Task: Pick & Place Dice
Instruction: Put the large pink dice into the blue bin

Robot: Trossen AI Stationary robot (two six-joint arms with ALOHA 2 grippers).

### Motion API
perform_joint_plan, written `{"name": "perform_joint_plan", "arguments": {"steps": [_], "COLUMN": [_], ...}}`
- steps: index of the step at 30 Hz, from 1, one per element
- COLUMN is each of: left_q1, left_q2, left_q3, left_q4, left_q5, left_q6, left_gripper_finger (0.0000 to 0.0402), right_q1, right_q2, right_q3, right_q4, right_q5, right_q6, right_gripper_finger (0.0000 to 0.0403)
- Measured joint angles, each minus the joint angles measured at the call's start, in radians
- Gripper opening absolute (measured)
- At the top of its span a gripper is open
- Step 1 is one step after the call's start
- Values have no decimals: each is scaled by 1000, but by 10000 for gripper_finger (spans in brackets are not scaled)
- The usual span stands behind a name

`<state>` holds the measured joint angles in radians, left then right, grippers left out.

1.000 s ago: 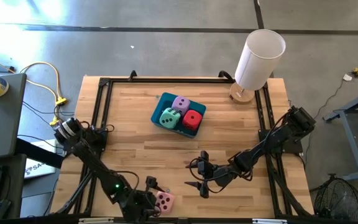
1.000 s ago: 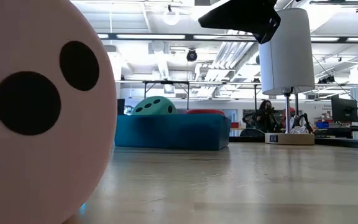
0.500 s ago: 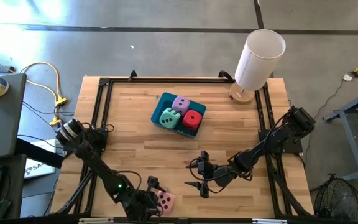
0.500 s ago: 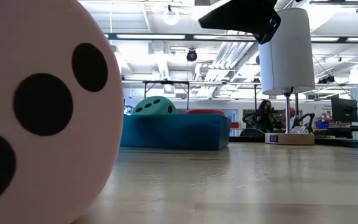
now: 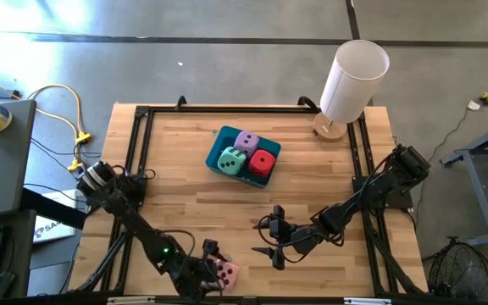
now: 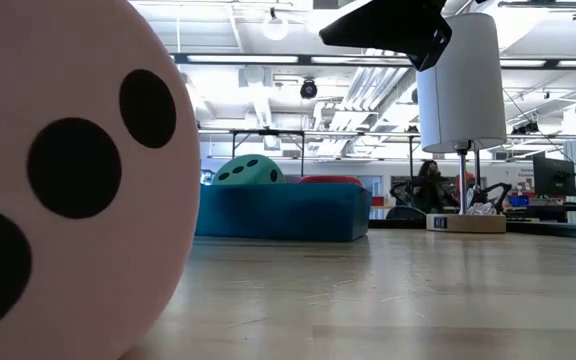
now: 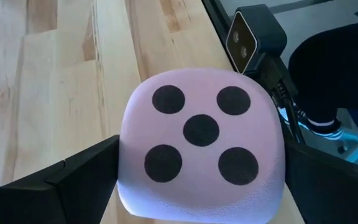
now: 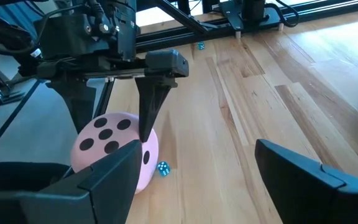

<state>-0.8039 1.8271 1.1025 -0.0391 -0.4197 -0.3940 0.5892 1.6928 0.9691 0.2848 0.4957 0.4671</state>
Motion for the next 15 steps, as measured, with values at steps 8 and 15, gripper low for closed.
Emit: {"name": "perform_joint_plan", "arguments": {"steps": [8,15], "left_q1": [31,54], "left_q2": [14,32], "left_q3": [-11,-12], "left_q4": [2,3], "left_q5": [75,104], "left_q6": [-32,0], "left_gripper_finger": [400,400], "right_q1": [0,0], "right_q2": [0,0], "right_q3": [0,0], "right_q4": [0,-2], "right_q5": [0,0], "right_q6": [0,0], "right_gripper_finger": [305,305]}}
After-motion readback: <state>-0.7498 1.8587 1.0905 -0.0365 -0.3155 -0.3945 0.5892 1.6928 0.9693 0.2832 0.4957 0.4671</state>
